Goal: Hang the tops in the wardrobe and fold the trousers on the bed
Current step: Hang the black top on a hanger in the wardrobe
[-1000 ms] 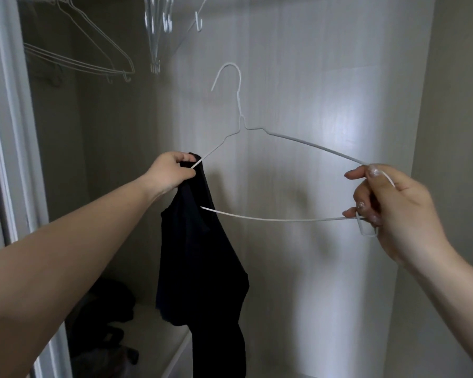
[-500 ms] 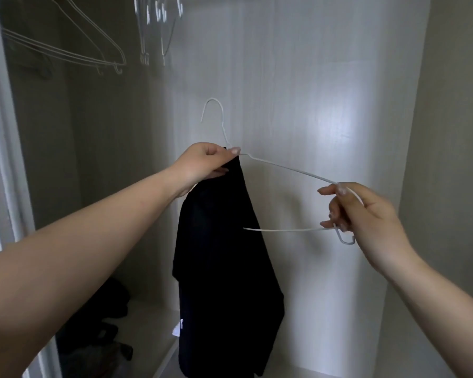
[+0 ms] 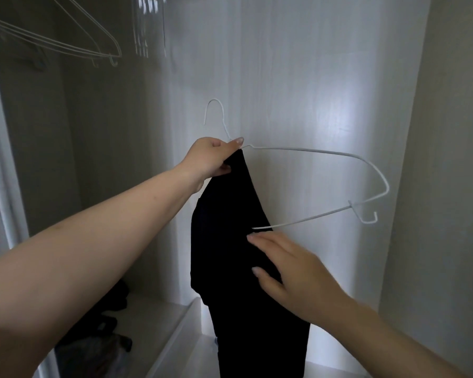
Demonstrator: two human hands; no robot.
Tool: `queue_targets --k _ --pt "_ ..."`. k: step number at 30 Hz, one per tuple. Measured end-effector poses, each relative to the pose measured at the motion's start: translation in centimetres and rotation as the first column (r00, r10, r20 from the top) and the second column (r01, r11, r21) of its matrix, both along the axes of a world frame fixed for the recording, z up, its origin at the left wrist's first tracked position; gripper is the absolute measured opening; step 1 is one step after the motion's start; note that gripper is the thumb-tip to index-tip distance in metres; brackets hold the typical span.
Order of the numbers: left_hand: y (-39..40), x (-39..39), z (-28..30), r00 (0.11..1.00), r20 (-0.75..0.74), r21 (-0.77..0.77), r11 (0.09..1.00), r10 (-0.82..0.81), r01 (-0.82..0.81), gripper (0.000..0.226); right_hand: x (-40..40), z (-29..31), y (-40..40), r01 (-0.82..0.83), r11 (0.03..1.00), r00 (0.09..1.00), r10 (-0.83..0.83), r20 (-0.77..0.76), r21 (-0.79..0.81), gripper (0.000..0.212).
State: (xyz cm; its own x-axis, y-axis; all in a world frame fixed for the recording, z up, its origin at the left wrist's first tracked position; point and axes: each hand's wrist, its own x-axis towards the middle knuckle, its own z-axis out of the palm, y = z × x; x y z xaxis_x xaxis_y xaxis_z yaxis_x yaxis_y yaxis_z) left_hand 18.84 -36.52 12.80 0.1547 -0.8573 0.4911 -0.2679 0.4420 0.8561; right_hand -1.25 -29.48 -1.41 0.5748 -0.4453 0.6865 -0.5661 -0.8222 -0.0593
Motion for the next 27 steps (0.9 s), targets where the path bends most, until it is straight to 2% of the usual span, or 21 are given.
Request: queue_targets --k 2,7,9,11,13,16,19,21,23,27 --pt "0.2 -0.4 0.2 1.000 0.004 -0.004 1.000 -0.005 0.005 0.034 1.1 -1.1 -1.7 0.023 0.977 1.000 -0.026 0.014 0.213 0.063" --pt "0.8 -0.9 0.4 1.000 -0.009 -0.019 0.999 -0.028 0.028 0.033 3.0 -2.0 -4.4 -0.084 0.901 0.970 -0.022 0.241 0.425 0.077" --pt "1.0 -1.0 0.3 0.999 -0.011 -0.027 0.999 -0.035 0.035 0.036 3.8 -2.0 -4.9 -0.114 0.849 0.969 -0.019 0.246 0.516 0.073" --pt "1.1 -1.1 0.1 0.999 0.020 -0.018 0.999 -0.028 0.028 0.040 4.3 -1.8 -5.2 -0.137 0.803 0.980 0.024 0.198 0.580 0.055" --pt "1.1 -0.8 -0.3 0.998 0.059 -0.005 1.000 -0.010 0.010 0.042 4.2 -1.4 -5.5 -0.069 0.822 0.998 0.053 0.046 0.565 0.028" --pt "1.0 0.6 -0.7 0.996 0.074 -0.030 0.998 0.051 -0.049 0.040 3.0 -1.0 -5.8 0.149 0.847 0.967 -0.017 -0.254 0.510 0.040" --pt "0.8 2.8 -0.9 0.987 0.029 -0.083 0.984 0.161 -0.158 0.034 0.7 -0.9 -6.3 0.368 0.849 0.857 -0.151 -0.493 0.380 0.045" --pt "0.4 4.2 -1.2 0.963 0.096 -0.111 0.964 0.253 -0.242 0.037 -0.8 -0.7 -6.5 0.415 0.863 0.829 -0.228 -0.511 0.287 0.042" --pt "0.0 5.3 -1.9 0.897 0.241 -0.142 0.928 0.371 -0.345 0.045 -2.1 0.2 -6.7 0.424 0.882 0.825 -0.282 -0.490 0.206 0.039" --pt "-0.4 7.0 -3.1 0.794 0.367 -0.201 0.875 0.484 -0.440 0.045 -4.6 2.5 -6.5 0.375 0.917 0.861 -0.292 -0.417 0.133 0.032"
